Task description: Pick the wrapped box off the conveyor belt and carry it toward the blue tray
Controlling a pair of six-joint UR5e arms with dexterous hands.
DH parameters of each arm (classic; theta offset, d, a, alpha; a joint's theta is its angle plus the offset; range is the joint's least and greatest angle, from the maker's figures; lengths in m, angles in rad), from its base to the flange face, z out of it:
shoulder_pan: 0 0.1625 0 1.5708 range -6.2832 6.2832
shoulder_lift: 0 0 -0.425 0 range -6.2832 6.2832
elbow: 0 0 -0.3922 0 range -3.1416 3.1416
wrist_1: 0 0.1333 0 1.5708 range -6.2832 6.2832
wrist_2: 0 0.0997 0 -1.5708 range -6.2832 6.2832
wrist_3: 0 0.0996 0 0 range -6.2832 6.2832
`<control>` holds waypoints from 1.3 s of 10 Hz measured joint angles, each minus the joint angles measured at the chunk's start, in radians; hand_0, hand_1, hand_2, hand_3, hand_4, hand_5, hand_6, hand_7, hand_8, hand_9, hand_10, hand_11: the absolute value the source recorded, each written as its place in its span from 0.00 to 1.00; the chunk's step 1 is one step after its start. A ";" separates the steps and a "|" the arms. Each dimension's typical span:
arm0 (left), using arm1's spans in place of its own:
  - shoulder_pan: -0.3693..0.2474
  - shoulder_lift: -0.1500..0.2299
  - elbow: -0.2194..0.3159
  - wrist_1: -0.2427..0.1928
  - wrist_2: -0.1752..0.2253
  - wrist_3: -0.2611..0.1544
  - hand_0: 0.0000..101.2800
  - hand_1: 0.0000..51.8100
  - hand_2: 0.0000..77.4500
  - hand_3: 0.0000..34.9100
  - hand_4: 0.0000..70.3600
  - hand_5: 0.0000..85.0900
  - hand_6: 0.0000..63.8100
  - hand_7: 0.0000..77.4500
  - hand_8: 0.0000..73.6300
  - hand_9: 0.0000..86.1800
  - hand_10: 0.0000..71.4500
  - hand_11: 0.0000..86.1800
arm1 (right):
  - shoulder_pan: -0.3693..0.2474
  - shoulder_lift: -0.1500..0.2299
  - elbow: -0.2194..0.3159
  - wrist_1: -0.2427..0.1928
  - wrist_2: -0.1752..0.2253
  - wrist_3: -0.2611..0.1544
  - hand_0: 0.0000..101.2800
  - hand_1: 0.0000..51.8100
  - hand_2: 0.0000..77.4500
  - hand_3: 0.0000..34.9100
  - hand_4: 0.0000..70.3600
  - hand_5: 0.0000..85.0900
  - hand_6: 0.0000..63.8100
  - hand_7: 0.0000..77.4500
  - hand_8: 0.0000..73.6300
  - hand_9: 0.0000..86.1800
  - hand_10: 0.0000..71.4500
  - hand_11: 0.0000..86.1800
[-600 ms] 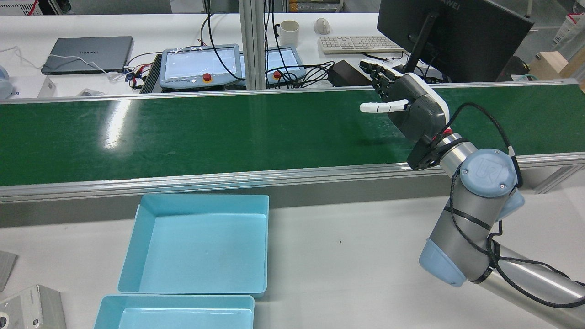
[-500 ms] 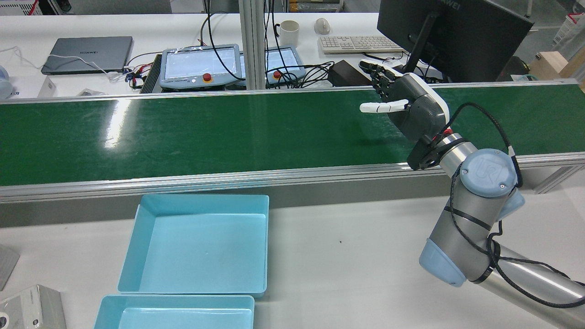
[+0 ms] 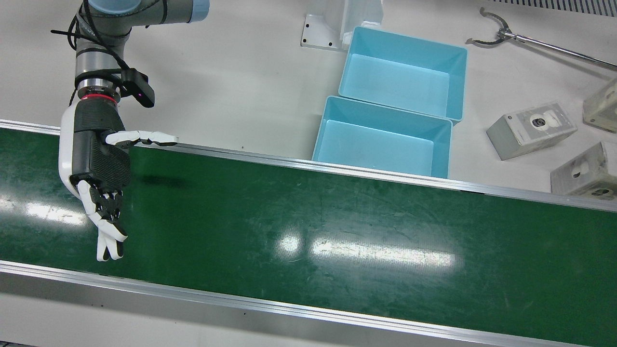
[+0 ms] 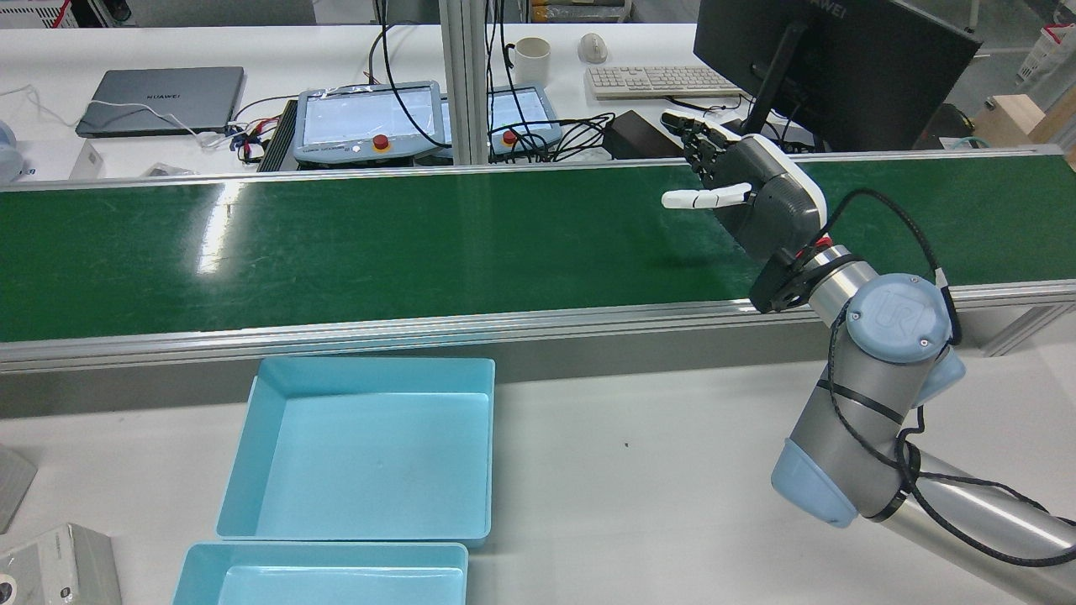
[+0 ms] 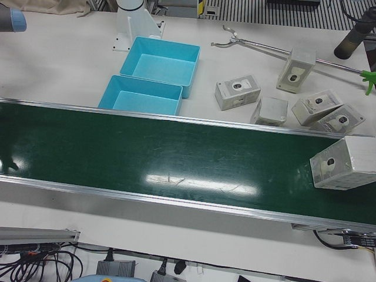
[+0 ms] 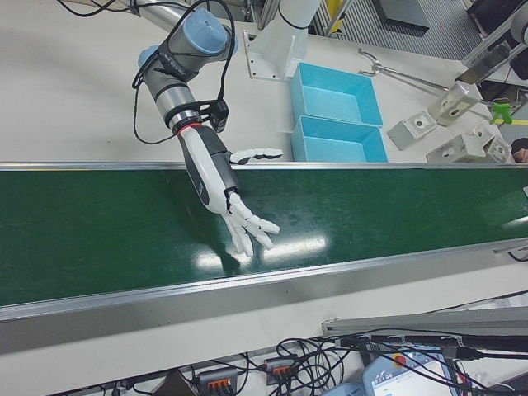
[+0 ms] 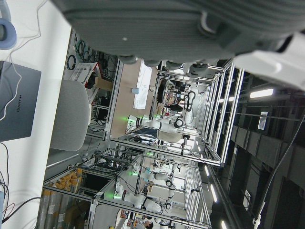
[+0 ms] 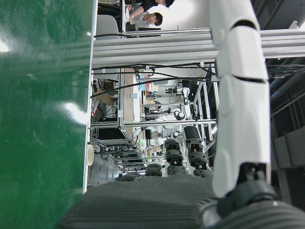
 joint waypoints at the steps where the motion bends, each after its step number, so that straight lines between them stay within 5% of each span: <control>1: 0.000 0.000 0.000 0.000 0.000 0.000 0.00 0.00 0.01 0.00 0.00 0.01 0.01 0.01 0.01 0.01 0.01 0.01 | 0.000 0.000 0.000 0.000 0.000 0.000 0.48 0.34 0.16 0.00 0.14 0.21 0.05 0.04 0.00 0.04 0.00 0.01; 13: 0.000 0.000 0.000 0.000 0.000 0.000 0.00 0.00 0.01 0.00 0.00 0.01 0.01 0.01 0.01 0.00 0.01 0.01 | 0.000 0.000 0.001 0.000 0.000 0.001 0.48 0.34 0.15 0.00 0.15 0.21 0.06 0.04 0.01 0.04 0.00 0.01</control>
